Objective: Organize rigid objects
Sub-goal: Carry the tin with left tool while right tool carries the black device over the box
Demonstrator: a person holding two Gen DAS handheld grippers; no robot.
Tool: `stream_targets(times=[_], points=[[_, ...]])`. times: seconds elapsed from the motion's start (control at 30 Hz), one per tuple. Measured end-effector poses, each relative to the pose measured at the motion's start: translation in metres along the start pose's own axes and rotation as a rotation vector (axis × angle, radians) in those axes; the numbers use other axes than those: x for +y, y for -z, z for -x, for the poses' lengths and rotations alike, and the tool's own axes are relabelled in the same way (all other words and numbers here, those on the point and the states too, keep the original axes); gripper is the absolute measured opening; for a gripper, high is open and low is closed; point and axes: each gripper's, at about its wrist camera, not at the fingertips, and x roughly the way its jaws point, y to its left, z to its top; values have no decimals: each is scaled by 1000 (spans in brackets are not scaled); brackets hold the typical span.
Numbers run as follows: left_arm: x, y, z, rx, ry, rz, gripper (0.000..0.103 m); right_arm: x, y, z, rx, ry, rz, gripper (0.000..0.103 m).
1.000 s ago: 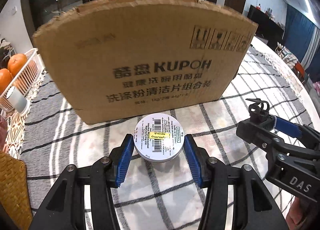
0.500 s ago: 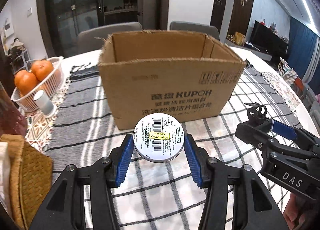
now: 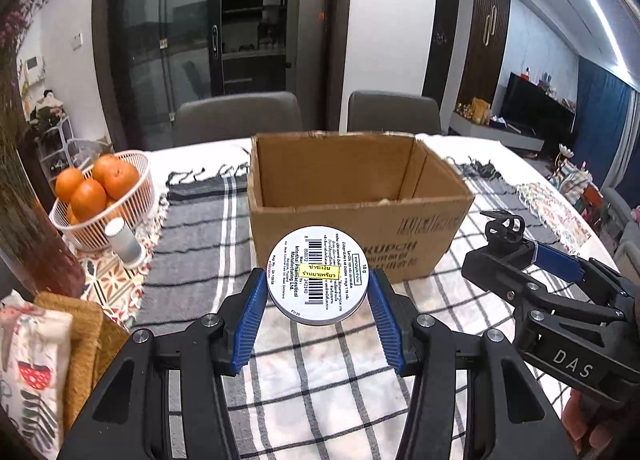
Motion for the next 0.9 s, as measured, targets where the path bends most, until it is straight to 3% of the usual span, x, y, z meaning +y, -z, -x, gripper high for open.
stream_targets(times=[0.43, 0.73, 0.9], points=[[5, -44, 5, -54, 17, 17, 51, 5, -44, 14, -87, -26, 19, 74], [3, -75, -8, -60, 0, -6, 51, 3, -79, -2, -76, -39, 31, 74], [3, -90, -23, -24, 12, -19, 51, 1, -91, -12, -57, -48, 39, 74]])
